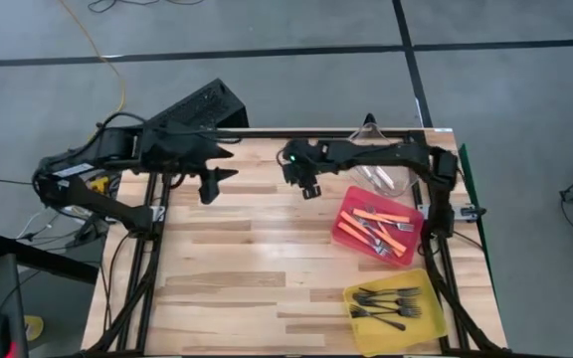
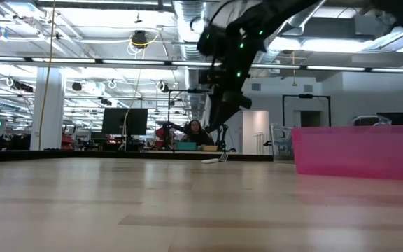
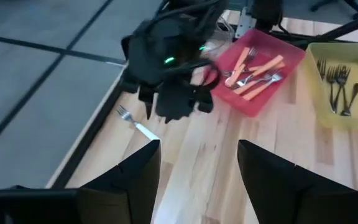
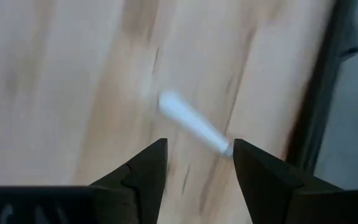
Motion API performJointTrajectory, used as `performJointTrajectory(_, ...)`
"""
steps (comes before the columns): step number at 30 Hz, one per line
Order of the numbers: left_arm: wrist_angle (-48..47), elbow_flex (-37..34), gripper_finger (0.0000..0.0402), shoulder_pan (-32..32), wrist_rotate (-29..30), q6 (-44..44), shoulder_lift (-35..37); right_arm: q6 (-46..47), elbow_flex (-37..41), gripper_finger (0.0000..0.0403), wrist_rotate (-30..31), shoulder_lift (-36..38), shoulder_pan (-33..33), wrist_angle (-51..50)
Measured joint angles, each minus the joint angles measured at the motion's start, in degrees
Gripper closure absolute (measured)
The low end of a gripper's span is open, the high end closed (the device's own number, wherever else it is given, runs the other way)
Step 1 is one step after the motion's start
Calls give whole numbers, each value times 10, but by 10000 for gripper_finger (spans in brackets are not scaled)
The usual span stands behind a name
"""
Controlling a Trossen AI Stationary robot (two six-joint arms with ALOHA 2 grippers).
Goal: Sort silverware by color (type)
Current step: Put the white fork into the transparent bin
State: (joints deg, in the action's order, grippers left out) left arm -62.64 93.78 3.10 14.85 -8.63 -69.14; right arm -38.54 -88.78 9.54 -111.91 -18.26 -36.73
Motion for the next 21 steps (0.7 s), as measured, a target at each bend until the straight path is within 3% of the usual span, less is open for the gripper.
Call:
performJointTrajectory(10,-40,0,205,-20,54,-17,6,-169,-89,200,-4,-102,-32,-102)
performJointTrajectory(16,-40,0,205,-20,56,-14,6,-247,-111,200,-3,-113,-45,-91)
performJointTrajectory(21,-40,0,205,-20,78,-9,5,-248,-111,200,-6,-112,-63,-50)
